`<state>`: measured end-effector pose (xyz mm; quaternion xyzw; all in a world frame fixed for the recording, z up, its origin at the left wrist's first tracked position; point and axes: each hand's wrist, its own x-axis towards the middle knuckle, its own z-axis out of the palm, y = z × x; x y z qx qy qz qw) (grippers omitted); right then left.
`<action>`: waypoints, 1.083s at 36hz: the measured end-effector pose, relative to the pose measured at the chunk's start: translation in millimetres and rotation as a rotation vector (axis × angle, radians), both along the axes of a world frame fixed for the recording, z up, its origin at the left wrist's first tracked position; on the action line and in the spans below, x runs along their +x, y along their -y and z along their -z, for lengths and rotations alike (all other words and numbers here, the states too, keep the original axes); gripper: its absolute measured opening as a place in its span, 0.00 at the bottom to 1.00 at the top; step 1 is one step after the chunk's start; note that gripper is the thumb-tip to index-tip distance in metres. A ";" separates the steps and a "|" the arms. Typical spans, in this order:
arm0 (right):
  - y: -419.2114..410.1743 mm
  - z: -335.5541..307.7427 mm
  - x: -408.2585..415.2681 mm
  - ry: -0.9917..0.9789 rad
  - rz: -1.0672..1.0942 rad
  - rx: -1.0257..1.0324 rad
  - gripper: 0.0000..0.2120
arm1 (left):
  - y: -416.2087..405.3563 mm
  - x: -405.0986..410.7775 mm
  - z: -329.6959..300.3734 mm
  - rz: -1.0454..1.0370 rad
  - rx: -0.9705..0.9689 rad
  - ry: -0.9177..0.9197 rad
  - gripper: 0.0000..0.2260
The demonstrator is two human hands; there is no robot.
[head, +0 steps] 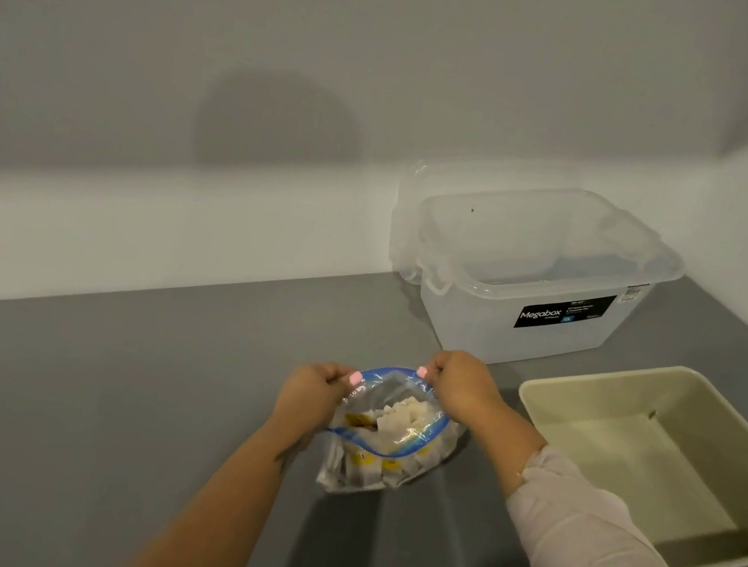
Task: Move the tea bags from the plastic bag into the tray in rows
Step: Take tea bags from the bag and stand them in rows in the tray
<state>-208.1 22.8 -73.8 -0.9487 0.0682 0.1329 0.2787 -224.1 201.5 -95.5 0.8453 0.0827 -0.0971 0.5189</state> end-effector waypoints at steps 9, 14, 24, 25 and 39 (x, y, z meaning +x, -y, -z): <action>8.2 16.1 -2.5 -0.140 0.321 0.482 0.12 | 5.9 12.0 2.2 -0.084 -0.292 -0.103 0.17; 9.3 23.8 -7.7 -0.280 0.508 0.777 0.11 | 5.3 15.1 5.5 -0.147 -0.378 -0.042 0.21; 10.8 34.7 -12.1 -0.354 0.682 1.154 0.08 | -2.4 11.9 8.6 -0.260 -0.661 -0.082 0.09; 9.3 35.8 -12.9 -0.339 0.687 1.156 0.08 | -1.7 10.8 10.2 -0.260 -0.591 -0.055 0.08; 3.9 27.5 -20.0 -0.129 0.442 0.730 0.16 | 6.8 8.0 3.4 0.007 0.232 0.189 0.07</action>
